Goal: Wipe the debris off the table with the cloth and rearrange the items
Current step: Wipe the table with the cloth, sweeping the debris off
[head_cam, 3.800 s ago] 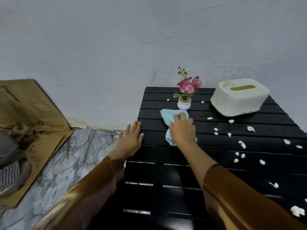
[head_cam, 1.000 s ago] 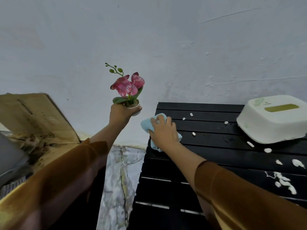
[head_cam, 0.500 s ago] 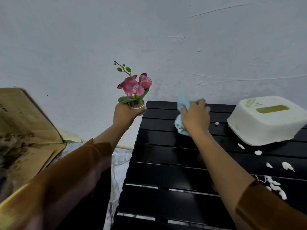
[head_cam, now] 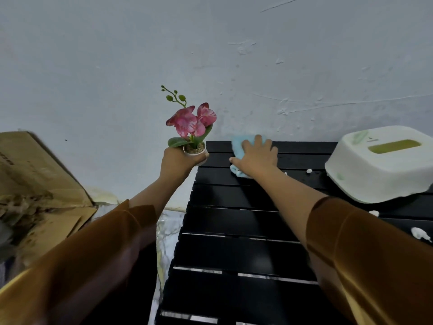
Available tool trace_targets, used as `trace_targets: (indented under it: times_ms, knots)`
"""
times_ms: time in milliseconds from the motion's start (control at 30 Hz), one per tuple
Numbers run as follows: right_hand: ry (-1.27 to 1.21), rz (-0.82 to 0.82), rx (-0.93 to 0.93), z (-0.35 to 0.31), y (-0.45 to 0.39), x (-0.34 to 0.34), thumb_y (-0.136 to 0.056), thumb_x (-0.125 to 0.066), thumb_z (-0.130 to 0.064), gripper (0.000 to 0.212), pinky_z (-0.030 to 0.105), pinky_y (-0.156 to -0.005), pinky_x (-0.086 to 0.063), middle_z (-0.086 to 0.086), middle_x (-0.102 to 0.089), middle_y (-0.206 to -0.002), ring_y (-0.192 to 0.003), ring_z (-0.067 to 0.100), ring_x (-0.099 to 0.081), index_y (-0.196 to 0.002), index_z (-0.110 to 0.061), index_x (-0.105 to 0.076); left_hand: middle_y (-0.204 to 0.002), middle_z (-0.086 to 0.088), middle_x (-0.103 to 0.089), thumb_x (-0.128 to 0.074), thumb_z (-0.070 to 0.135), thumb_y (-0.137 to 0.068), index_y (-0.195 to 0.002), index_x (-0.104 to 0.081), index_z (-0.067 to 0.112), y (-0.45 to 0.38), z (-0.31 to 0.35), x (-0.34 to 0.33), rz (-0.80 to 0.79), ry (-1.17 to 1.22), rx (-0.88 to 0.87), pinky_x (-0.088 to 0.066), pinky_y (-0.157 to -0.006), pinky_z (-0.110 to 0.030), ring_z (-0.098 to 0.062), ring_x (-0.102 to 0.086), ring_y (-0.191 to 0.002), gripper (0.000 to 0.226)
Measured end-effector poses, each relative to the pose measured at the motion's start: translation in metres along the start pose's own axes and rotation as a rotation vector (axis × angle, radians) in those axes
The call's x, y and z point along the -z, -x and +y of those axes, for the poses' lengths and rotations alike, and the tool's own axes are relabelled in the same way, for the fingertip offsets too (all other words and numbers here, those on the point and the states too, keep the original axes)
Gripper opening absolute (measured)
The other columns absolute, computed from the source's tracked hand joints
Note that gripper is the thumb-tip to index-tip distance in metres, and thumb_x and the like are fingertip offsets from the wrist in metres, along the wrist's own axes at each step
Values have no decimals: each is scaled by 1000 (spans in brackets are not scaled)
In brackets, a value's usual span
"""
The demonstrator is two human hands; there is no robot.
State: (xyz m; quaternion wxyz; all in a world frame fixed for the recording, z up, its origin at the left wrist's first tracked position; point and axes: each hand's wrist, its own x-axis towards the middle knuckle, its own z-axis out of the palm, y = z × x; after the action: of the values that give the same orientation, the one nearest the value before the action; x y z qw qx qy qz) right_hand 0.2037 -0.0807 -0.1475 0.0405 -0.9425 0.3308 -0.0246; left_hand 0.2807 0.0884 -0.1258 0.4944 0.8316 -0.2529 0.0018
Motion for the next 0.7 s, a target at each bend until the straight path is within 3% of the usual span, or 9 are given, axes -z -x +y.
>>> trace_targets:
  times_ms: [233, 433, 700]
  knots:
    - [-89, 7, -207, 45, 26, 8, -87, -44, -55, 65, 42, -104, -30, 11, -19, -149, -127, 39, -30, -139, -17, -32, -95, -5, -71, -78, 28, -71, -94, -70, 7, 14, 18, -24, -46, 45, 39, -44, -70, -16, -14, -63, -88, 32]
    - [-103, -5, -257, 62, 66, 13, -90, -47, -43, 60, 40, -97, -36, 12, -14, -151, -123, 40, -35, -139, -15, -29, -96, -7, -73, -78, 33, -69, -93, -70, 7, 29, 32, -38, -124, 78, 44, -50, -76, -24, -20, -68, -92, 37]
    - [-126, 100, -225, 71, 129, 32, -89, -49, -32, 50, 37, -84, -43, 17, -32, -140, -111, 38, -48, -130, -6, -40, -95, -6, -74, -80, 28, -69, -91, -70, 10, 42, 50, -38, -156, 106, 34, -52, -81, -29, -19, -68, -91, 30]
